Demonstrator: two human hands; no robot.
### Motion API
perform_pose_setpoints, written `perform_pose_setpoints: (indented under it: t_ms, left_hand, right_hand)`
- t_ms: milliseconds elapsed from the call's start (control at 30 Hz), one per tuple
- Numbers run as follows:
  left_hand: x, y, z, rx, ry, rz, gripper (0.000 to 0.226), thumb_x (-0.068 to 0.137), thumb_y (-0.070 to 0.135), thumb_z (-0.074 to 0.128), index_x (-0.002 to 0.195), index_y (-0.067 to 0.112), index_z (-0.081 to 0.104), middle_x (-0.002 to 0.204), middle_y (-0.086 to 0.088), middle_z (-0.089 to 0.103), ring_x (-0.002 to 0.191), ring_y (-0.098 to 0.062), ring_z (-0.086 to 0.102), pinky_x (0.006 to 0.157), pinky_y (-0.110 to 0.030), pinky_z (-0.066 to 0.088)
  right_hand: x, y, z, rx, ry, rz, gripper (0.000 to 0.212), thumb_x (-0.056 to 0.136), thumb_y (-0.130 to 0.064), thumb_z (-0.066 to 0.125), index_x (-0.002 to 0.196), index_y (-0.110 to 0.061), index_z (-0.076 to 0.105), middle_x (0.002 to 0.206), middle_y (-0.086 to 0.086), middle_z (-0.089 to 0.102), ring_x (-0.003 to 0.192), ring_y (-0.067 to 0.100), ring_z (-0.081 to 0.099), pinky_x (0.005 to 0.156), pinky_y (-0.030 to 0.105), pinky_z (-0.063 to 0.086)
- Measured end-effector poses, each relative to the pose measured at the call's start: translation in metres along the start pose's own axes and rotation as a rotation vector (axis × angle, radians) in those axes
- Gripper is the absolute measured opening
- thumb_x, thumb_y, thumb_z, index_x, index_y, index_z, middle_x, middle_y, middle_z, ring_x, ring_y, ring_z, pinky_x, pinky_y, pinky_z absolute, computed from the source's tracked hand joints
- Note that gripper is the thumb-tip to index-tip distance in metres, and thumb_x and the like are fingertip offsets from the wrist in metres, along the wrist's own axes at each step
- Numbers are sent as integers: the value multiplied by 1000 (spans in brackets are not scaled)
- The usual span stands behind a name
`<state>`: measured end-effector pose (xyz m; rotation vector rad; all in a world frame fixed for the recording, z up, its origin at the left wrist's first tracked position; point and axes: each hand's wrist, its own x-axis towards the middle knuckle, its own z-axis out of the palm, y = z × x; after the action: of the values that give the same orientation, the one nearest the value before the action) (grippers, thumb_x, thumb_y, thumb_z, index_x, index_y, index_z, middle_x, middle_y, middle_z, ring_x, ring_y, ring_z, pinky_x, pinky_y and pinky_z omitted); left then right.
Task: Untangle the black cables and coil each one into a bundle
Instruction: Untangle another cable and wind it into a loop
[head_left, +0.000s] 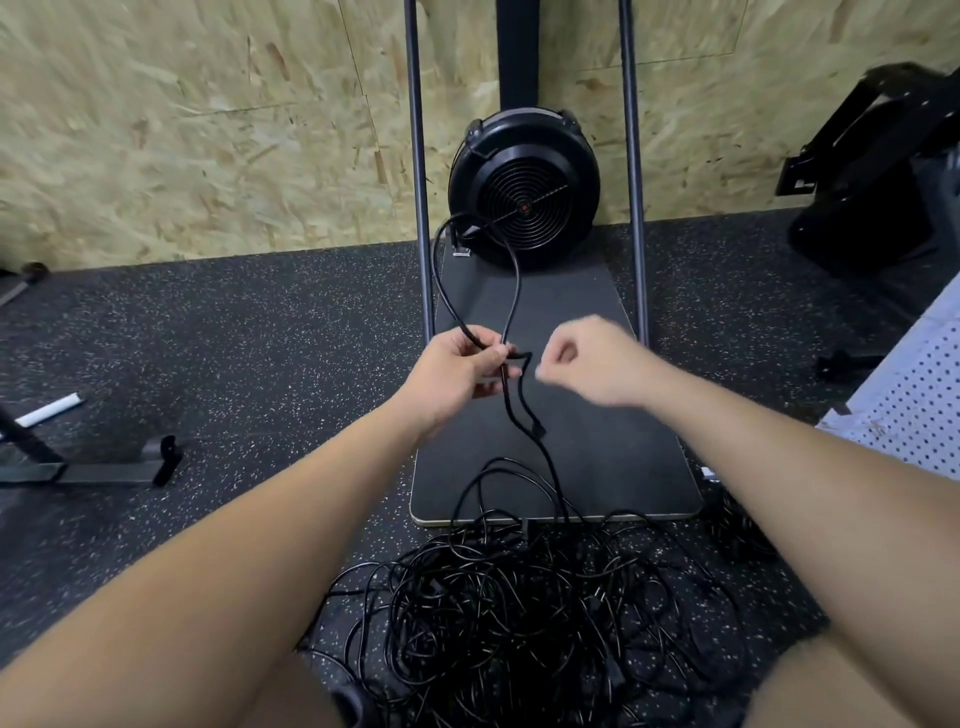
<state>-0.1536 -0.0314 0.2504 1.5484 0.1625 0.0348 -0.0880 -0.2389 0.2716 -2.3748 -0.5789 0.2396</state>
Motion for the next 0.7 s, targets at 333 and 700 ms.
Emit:
perform_pose_setpoints:
  t_ms: [333, 700]
  left_hand:
    - [5, 15, -19, -23, 112, 49, 16, 115, 11, 54, 108, 7, 68, 119, -16, 79, 100, -28, 80, 78, -37, 66]
    - [-19, -14, -8, 210, -173, -135, 25, 112, 4, 53, 128, 4, 73, 83, -6, 68, 75, -19, 62, 72, -29, 50]
  right_hand:
    - [-7, 12, 53, -55, -509, -20, 16, 106, -10, 59, 99, -4, 72, 91, 5, 83, 71, 17, 75, 75, 44, 60]
    - [10, -20, -27, 1027, 126, 26, 20, 111, -17, 64, 95, -6, 70, 81, 8, 65, 57, 8, 46, 60, 23, 43]
